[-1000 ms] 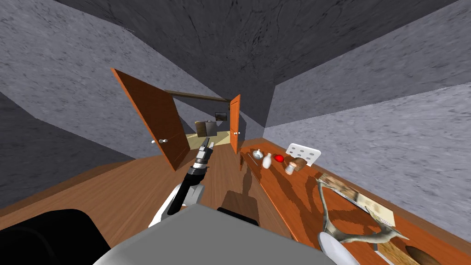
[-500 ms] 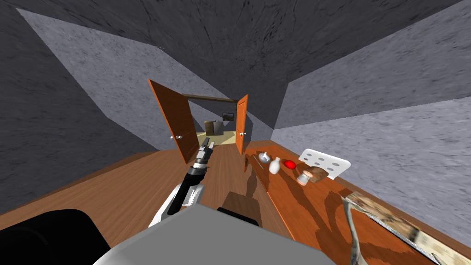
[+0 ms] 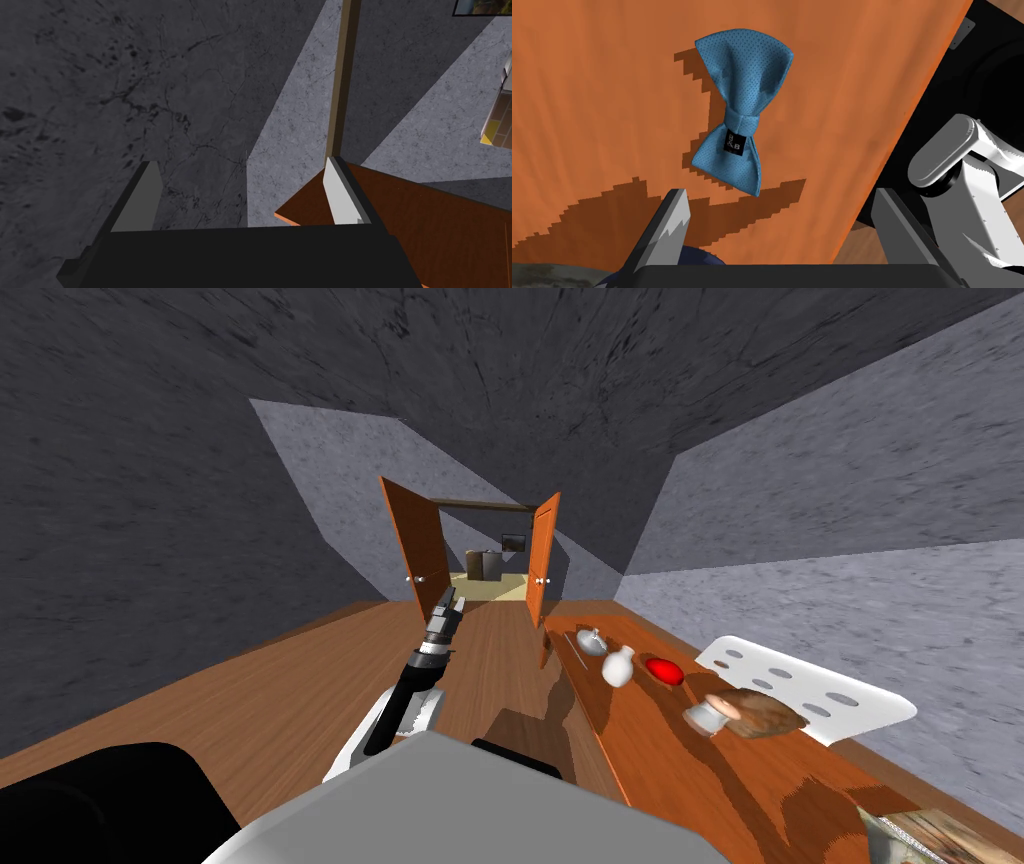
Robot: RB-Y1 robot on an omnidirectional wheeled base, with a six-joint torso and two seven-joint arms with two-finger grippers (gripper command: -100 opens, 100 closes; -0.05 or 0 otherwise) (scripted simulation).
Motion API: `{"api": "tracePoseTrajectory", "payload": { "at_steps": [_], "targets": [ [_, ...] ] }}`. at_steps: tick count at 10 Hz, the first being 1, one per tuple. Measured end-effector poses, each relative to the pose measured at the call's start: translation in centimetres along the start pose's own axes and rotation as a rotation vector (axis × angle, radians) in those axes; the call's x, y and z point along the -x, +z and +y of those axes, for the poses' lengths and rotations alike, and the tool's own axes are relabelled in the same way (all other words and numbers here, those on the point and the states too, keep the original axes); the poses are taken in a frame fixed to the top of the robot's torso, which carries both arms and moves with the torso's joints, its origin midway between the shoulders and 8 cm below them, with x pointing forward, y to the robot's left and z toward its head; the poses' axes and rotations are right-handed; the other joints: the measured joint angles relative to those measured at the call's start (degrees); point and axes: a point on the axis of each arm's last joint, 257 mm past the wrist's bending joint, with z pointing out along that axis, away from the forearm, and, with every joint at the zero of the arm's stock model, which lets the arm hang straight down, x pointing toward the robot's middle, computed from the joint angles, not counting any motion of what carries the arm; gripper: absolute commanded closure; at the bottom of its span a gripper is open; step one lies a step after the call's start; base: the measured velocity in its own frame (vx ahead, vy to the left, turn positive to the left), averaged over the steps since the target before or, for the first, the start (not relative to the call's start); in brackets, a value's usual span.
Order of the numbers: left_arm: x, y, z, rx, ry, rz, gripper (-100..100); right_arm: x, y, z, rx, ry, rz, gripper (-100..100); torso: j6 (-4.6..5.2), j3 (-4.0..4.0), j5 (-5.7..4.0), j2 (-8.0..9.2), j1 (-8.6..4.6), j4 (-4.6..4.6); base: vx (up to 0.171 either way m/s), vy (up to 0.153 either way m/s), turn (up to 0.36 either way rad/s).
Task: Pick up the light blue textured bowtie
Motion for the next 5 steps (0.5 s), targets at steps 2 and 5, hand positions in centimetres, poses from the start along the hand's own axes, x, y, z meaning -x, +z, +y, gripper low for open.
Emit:
{"api": "tracePoseTrajectory", "payload": {
  "at_steps": [2, 5],
  "targets": [
    [0.0, 0.0, 0.0, 0.0, 0.0, 0.0, 0, -2.2, 0.1, 2.0, 0.029, -0.01, 0.038, -100, 0.01, -0.01, -0.03, -0.03, -0.07, 0.0, 0.014, -0.127, 0.25],
    [0.0, 0.0, 0.0, 0.0, 0.0, 0.0, 0, -2.7, 0.3, 3.2, 0.053, -0.014, 0.047, -100, 0.07, 0.0, 0.05, 0.0, 0.31, 0.0, -0.008, -0.032, 0.043]
  ]
}}
